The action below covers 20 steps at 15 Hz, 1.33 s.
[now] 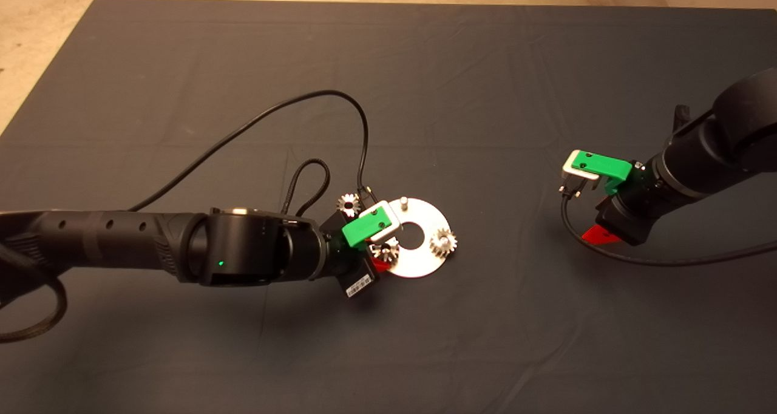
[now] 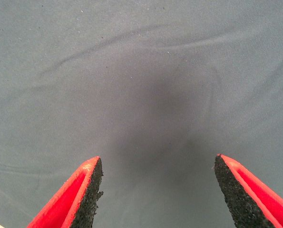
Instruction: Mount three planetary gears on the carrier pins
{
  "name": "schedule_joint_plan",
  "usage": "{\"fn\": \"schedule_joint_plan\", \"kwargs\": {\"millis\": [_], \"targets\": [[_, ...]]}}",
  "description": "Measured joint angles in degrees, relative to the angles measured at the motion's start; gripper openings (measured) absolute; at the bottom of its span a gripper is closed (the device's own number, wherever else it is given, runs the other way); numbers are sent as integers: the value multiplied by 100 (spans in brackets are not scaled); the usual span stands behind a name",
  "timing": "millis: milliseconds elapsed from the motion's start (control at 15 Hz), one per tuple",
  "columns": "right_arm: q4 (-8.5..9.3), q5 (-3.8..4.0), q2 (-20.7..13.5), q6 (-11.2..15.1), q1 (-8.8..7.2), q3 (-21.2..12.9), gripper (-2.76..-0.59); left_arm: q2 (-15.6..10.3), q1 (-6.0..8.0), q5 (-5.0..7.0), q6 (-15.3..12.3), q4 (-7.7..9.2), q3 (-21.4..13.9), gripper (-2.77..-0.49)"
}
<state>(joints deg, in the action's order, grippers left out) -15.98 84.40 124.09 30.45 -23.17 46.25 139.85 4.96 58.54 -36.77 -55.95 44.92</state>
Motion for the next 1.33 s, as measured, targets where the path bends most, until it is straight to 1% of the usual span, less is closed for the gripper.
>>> {"fn": "schedule_joint_plan", "kwargs": {"millis": [133, 200, 333, 467, 600, 667, 733, 933, 1067, 1133, 1200, 1267, 1333], "targets": [[0, 0, 2, 0, 0, 0, -162, -2, 0, 0, 0, 1, 0, -266], [0, 0, 2, 0, 0, 0, -162, 0, 2, 0, 0, 1, 0, -260], [0, 0, 2, 0, 0, 0, -162, 0, 2, 0, 0, 1, 0, -258], [0, 0, 2, 0, 0, 0, -162, 0, 2, -2, 0, 1, 0, -248], [0, 0, 2, 0, 0, 0, -162, -2, 2, -2, 2, 1, 0, -248], [0, 0, 2, 0, 0, 0, -162, -2, 2, -9, 0, 1, 0, -240], [0, 0, 2, 0, 0, 0, -162, -2, 11, -38, 2, 1, 0, -237], [0, 0, 2, 0, 0, 0, -162, -5, 30, -60, 2, 1, 0, -237], [0, 0, 2, 0, 0, 0, -162, -5, 29, -57, 2, 4, 0, -223], [0, -2, 2, 0, 0, 0, -162, -2, 30, -57, 2, 4, 0, -223], [0, 0, 2, 0, 0, 0, -162, -2, 30, -55, 2, 23, 0, -223], [0, -2, 2, 0, 0, 0, -162, 0, 38, -50, 2, 109, 0, -223], [0, -2, 3, 0, 0, 0, -162, 0, 104, -27, 2, 315, 0, -221]]}}
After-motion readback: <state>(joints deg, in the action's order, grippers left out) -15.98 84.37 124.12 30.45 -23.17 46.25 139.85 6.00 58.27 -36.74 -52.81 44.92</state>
